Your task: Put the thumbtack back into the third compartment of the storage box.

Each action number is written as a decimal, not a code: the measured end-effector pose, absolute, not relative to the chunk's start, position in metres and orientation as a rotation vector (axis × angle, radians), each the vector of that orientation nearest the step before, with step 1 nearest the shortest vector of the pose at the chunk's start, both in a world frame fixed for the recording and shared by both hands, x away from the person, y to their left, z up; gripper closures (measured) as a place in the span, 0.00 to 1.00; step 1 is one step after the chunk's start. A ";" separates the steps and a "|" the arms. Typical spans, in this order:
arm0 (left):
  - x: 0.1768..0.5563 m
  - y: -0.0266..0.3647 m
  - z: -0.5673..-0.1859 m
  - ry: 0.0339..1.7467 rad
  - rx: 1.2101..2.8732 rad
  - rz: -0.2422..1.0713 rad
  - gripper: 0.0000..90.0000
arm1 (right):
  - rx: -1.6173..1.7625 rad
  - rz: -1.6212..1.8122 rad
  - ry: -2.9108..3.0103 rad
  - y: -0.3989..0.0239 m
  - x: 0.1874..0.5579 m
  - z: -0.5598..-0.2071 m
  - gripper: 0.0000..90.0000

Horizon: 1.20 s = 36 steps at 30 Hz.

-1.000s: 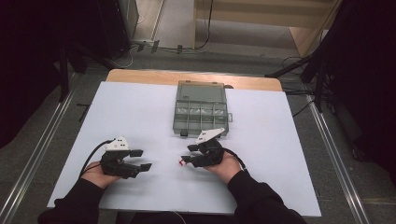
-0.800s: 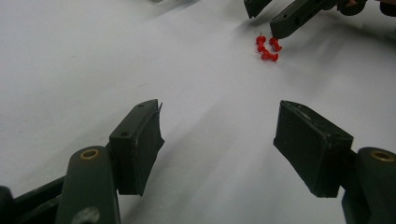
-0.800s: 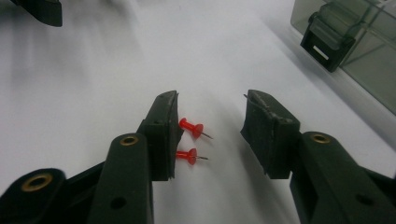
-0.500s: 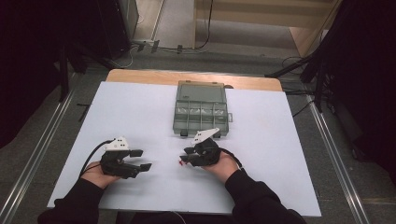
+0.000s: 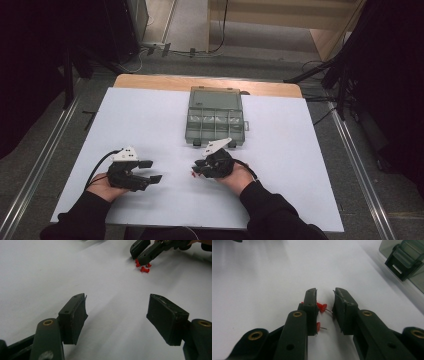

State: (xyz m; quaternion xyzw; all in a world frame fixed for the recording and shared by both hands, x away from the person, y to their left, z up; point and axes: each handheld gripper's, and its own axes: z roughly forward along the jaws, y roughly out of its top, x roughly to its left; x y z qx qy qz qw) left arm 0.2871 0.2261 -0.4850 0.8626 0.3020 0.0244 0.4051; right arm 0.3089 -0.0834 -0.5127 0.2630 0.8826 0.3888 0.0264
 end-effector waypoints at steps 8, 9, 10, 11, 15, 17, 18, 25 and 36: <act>0.287 0.226 -0.485 0.763 2.188 0.060 0.34 | 0.797 1.183 2.720 -0.082 0.309 -0.513 0.92; 0.287 0.226 -0.485 0.763 2.197 0.057 0.34 | 0.805 1.188 2.721 -0.082 0.310 -0.513 0.92; 0.287 0.226 -0.485 0.763 2.194 0.057 0.34 | 0.809 1.188 2.724 -0.082 0.310 -0.513 0.92; 0.287 0.226 -0.485 0.763 2.195 0.057 0.34 | 0.821 1.194 2.726 -0.082 0.310 -0.513 0.92; 0.287 0.226 -0.486 0.761 2.181 0.058 0.34 | 0.851 1.200 2.744 -0.083 0.313 -0.513 0.93; 0.287 0.226 -0.486 0.762 2.176 0.055 0.34 | 0.876 1.201 2.756 -0.083 0.315 -0.512 0.93; 0.287 0.226 -0.486 0.761 2.173 0.056 0.34 | 0.881 1.202 2.757 -0.083 0.316 -0.512 0.93; 0.288 0.227 -0.486 0.759 2.175 0.055 0.34 | 0.889 1.217 2.743 -0.085 0.317 -0.510 0.93; 0.287 0.227 -0.486 0.764 2.182 0.053 0.34 | 0.942 1.232 2.710 -0.093 0.320 -0.502 0.93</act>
